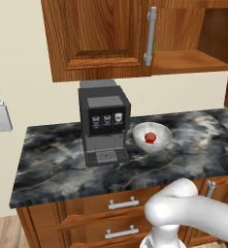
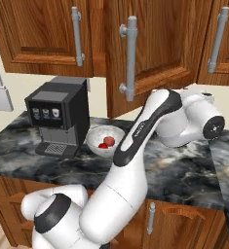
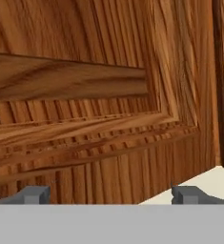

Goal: Open the cabinet. Pick the apple and peach from the cabinet and place them into the bowl. Then close the cabinet.

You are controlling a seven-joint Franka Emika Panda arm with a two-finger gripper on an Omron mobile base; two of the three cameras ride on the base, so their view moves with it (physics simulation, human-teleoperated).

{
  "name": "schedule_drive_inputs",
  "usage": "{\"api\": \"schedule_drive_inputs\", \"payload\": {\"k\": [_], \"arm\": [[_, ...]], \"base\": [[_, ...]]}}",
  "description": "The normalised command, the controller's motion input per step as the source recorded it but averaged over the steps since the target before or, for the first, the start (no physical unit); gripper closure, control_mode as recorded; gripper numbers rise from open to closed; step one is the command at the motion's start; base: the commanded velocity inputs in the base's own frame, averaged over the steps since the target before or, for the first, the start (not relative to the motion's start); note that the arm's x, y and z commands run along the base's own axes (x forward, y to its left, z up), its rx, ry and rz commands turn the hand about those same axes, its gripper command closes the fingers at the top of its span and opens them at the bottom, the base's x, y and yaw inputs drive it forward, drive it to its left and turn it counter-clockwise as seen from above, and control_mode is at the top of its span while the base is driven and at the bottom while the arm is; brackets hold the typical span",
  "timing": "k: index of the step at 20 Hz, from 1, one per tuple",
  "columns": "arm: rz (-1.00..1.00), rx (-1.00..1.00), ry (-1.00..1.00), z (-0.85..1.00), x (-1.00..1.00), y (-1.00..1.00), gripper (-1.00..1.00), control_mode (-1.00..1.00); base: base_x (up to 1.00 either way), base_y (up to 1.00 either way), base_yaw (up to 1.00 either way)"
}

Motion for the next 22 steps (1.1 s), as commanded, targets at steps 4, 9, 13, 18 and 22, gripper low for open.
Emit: {"api": "schedule_drive_inputs", "payload": {"k": [4,9,13,18,22], "arm": [[-0.49,-0.04,-0.15,0.0,1.0,1.0,-1.0,-1.0],[-0.51,-0.07,-0.12,0.0,1.0,1.0,-1.0,-1.0],[-0.51,-0.05,-0.08,0.04,1.0,1.0,-1.0,-1.0],[-0.43,-0.08,-0.03,0.09,0.92,1.0,-1.0,-1.0],[-0.2,-0.15,0.0,0.44,0.45,1.0,-1.0,-1.0]], "base": [[0.0,0.0,0.0],[0.0,0.0,0.0],[0.0,0.0,0.0],[0.0,0.0,0.0],[0.0,0.0,0.0]]}}
